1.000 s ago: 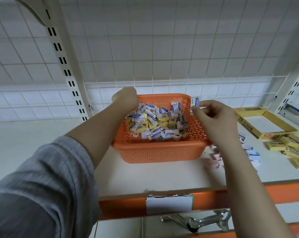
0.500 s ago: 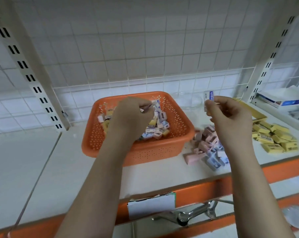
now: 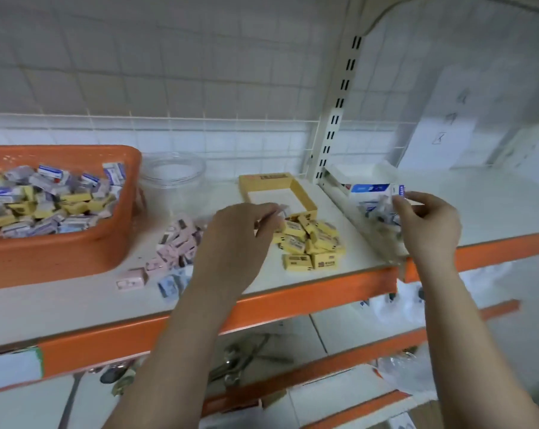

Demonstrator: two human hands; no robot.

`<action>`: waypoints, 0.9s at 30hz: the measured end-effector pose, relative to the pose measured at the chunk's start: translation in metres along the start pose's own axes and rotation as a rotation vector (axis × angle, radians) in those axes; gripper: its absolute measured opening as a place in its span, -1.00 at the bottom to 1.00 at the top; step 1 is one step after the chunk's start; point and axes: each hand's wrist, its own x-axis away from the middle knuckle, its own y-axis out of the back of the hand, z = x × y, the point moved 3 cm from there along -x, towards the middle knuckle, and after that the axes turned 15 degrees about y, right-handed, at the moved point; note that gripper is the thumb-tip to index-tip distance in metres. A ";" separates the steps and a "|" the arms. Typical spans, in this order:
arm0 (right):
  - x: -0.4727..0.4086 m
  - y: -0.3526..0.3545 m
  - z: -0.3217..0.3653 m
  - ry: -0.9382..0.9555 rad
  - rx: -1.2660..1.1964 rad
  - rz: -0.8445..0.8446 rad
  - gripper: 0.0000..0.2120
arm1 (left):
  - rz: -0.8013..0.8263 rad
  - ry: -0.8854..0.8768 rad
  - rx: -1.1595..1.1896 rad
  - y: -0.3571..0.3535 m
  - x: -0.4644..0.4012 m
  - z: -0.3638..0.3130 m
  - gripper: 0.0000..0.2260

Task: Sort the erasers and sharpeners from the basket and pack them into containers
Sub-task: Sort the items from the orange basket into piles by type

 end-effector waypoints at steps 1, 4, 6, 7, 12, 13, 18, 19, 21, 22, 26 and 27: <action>-0.012 0.008 -0.020 -0.028 0.056 0.010 -0.74 | 0.028 0.016 -0.001 -0.013 0.004 -0.010 -0.79; -0.034 0.017 -0.069 -0.085 0.161 0.065 -0.72 | 0.068 0.055 -0.010 -0.042 0.010 -0.032 -0.79; -0.039 0.016 -0.092 -0.090 0.182 0.092 -0.72 | 0.074 0.073 -0.029 -0.056 0.010 -0.041 -0.81; -0.040 0.015 -0.100 -0.093 0.178 0.100 -0.73 | 0.075 0.076 -0.038 -0.062 0.009 -0.046 -0.81; -0.042 0.015 -0.115 -0.053 0.129 0.093 -0.73 | 0.130 0.047 -0.019 -0.088 -0.005 -0.065 -0.82; -0.041 0.018 -0.114 -0.044 0.115 0.072 -0.73 | 0.138 0.032 -0.001 -0.093 -0.009 -0.069 -0.82; -0.009 0.040 -0.118 0.010 0.103 0.002 -0.79 | 0.229 -0.040 0.088 -0.137 -0.042 -0.092 -0.82; 0.002 0.043 -0.119 0.037 0.122 0.008 -0.80 | 0.259 -0.049 0.093 -0.148 -0.050 -0.097 -0.81; 0.017 0.047 -0.119 0.094 0.170 0.016 -0.81 | 0.319 -0.074 0.072 -0.172 -0.065 -0.107 -0.80; 0.021 0.046 -0.122 0.100 0.182 0.031 -0.80 | 0.355 -0.090 0.054 -0.185 -0.071 -0.111 -0.79; 0.022 0.045 -0.125 0.050 0.158 0.100 -0.64 | 0.486 -0.132 -0.043 -0.221 -0.088 -0.120 -0.75; 0.021 0.046 -0.123 0.057 0.146 0.102 -0.61 | 0.503 -0.139 -0.061 -0.226 -0.091 -0.121 -0.76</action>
